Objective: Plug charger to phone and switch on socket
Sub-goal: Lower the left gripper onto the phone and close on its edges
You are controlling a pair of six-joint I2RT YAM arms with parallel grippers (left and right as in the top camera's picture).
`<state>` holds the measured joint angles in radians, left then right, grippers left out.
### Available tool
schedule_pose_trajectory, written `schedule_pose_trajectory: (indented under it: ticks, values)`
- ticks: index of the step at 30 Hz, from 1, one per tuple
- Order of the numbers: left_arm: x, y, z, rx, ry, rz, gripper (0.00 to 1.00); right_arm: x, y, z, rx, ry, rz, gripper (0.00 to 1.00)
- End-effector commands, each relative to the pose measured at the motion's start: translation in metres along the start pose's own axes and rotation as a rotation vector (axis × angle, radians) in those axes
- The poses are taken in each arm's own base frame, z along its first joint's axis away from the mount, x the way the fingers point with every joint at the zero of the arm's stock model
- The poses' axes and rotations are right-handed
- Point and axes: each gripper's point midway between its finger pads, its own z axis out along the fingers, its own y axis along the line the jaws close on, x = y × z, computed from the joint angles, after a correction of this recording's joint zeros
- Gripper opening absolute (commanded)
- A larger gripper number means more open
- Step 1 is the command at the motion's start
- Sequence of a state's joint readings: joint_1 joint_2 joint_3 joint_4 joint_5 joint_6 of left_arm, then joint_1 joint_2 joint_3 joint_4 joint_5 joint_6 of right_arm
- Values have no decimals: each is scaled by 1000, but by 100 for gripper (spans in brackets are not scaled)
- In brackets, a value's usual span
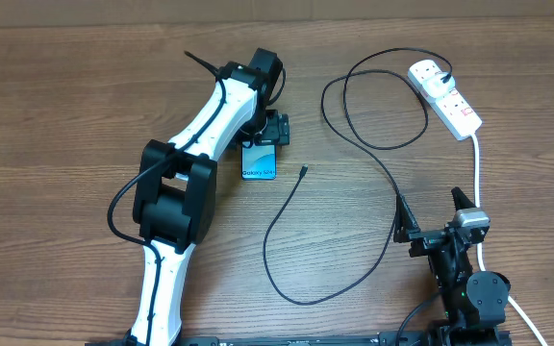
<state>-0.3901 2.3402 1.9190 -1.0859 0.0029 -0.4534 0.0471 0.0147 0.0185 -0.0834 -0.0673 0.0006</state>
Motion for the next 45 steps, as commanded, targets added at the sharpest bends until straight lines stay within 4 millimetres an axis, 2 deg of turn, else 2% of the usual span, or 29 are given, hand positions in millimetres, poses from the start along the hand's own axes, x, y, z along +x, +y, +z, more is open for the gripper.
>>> schedule_pose_trajectory:
  ticks: [1,6,16,31,35,38,41,45]
  values:
    - [6,7,14,-24,20,9,100,2,-1,0,5,-5,2,100]
    - [8,8,21,-22,22,8,100,2,-1,0,5,-4,2,100]
    - [8,6,21,-19,18,11,100,2,-1,0,5,-5,2,100]
    - [7,7,21,-20,18,10,76,2,-1,0,5,-5,2,100]
    - [8,7,21,-20,18,10,77,2,-1,0,5,-4,2,100]
    - [8,7,21,-21,20,10,85,2,-1,0,5,-4,2,100]
    - [9,7,21,-22,22,10,87,2,-1,0,5,-4,2,100]
    - [12,9,25,-27,33,10,80,2,-1,0,5,-5,2,100]
